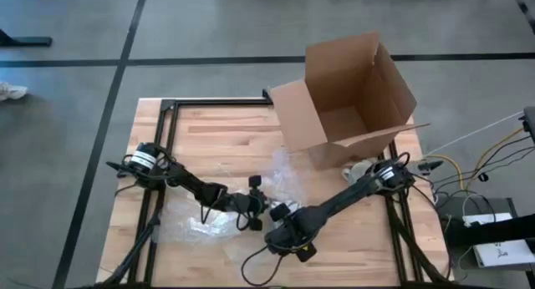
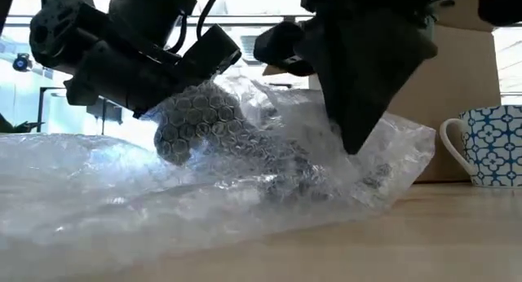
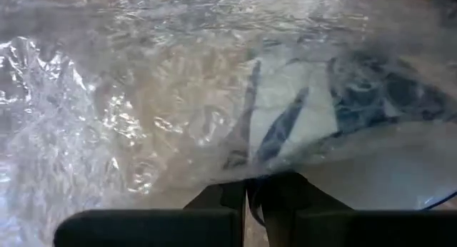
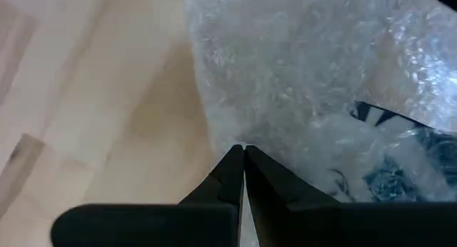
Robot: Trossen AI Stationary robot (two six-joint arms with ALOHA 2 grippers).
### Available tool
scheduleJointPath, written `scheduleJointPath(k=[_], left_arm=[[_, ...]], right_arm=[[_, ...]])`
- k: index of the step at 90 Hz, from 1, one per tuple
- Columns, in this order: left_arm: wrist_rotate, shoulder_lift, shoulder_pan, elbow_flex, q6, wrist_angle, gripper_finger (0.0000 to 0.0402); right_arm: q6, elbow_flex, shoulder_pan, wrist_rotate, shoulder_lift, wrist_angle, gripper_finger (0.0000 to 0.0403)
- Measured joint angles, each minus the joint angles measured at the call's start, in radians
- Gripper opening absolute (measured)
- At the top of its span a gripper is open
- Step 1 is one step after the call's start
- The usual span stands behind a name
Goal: Wrap mug
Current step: Wrap the blue mug with the right bubble wrap
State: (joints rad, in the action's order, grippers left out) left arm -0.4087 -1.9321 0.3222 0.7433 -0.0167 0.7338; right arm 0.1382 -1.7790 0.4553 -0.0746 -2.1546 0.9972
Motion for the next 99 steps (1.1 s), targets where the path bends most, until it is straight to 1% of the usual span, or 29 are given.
scheduleJointPath(k=[12, 29, 53, 58, 68, 75, 88, 99], left_arm=[[-0.001, 0.0, 0.0, 0.0, 0.0, 0.0, 0.0005], [-0.002, 0.0, 0.0, 0.0, -0.001, 0.0, 0.0005], [-0.008, 0.0, -0.001, -0.002, 0.002, -0.003, 0.0005], [0.003, 0.0, 0.0, 0.001, -0.007, 0.0, 0.0005], [0.01, 0.0, 0.0, 0.0, 0.0, 0.001, 0.0005], [0.009, 0.0, 0.002, 0.001, -0.007, 0.002, 0.0005], [0.01, 0.0, 0.001, 0.001, -0.005, 0.002, 0.0005], [0.012, 0.0, 0.001, 0.001, -0.007, 0.003, 0.0005]], right_arm=[[-0.014, 0.001, -0.003, -0.022, 0.027, 0.037, 0.0], [-0.01, 0.03, -0.004, -0.029, 0.028, 0.046, 0.0], [0.011, 0.016, -0.003, -0.163, 0.071, 0.099, 0.0], [0.019, 0.015, -0.009, -0.214, 0.075, 0.089, 0.0], [0.049, 0.014, -0.021, -0.246, 0.076, 0.086, 0.0], [0.073, 0.015, -0.028, -0.218, 0.076, 0.062, 0.0], [0.105, 0.02, -0.043, -0.083, 0.069, 0.004, 0.0], [0.111, 0.051, -0.041, -0.054, 0.05, -0.035, 0.0]])
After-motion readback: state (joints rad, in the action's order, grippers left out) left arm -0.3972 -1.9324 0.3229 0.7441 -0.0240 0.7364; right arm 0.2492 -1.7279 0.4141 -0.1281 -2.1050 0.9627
